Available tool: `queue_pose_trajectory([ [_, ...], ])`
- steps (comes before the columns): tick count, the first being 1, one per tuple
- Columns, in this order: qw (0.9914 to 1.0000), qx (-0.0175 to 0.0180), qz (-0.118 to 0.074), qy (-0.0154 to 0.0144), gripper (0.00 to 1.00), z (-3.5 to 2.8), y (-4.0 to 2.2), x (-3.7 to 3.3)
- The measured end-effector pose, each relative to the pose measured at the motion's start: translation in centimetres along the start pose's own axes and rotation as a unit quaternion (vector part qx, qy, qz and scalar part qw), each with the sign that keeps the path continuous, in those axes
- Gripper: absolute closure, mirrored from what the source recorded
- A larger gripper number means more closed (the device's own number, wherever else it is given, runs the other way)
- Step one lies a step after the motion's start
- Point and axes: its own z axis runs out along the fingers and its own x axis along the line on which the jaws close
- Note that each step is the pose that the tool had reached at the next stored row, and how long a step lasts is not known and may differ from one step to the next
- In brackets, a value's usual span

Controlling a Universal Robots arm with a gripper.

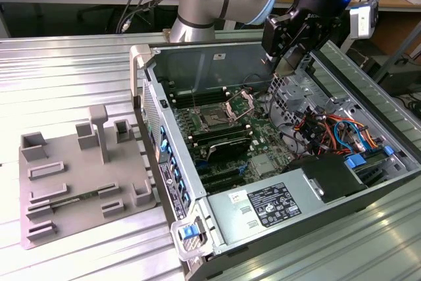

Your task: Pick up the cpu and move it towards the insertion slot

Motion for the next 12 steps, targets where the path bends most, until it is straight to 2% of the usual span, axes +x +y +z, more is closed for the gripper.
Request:
queue_pose_trajectory([
  [12, 1.0, 0.0, 0.0, 0.0, 0.45, 0.0, -0.06, -0.92],
])
